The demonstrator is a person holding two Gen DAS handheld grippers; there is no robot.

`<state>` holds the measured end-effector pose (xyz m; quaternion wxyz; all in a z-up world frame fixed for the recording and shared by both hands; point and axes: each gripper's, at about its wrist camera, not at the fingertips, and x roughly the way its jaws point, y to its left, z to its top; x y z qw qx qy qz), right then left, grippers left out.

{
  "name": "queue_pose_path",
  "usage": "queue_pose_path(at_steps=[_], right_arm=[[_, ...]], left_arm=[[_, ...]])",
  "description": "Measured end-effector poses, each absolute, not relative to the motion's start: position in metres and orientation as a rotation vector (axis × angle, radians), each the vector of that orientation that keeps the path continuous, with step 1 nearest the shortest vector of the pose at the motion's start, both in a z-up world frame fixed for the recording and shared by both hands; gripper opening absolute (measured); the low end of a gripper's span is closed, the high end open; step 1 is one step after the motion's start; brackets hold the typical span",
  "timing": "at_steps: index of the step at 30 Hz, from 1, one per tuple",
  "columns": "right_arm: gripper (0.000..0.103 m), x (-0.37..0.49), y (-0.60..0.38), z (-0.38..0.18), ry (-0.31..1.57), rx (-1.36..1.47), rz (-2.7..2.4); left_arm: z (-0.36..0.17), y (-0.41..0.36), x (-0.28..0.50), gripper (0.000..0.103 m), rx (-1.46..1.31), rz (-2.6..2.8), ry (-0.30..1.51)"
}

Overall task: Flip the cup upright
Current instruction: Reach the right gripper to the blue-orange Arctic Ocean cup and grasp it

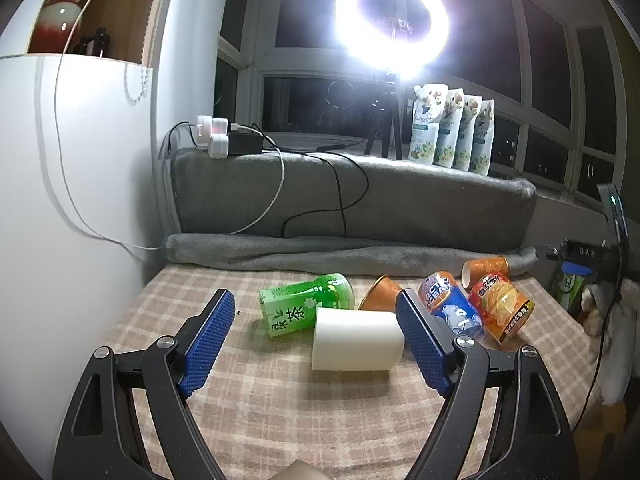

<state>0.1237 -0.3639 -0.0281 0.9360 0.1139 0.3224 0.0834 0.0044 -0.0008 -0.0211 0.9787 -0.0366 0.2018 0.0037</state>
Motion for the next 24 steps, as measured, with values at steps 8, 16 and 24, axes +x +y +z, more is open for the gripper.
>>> queue_pose_path(at_steps=[8,16,24], right_arm=[[0.088,0.176,-0.316,-0.018,0.83,0.21,0.407],[0.073,0.233,-0.256,-0.05,1.099,0.143,0.505],[0.071,0.263,-0.222,-0.082,1.241,0.01,0.414]], left_arm=[[-0.027,0.002,0.007,0.083,-0.079,0.013,0.436],[-0.029,0.009,0.005,0.083,-0.094,0.031,0.437],[-0.033,0.022,0.003,0.083,-0.119,0.057,0.441]])
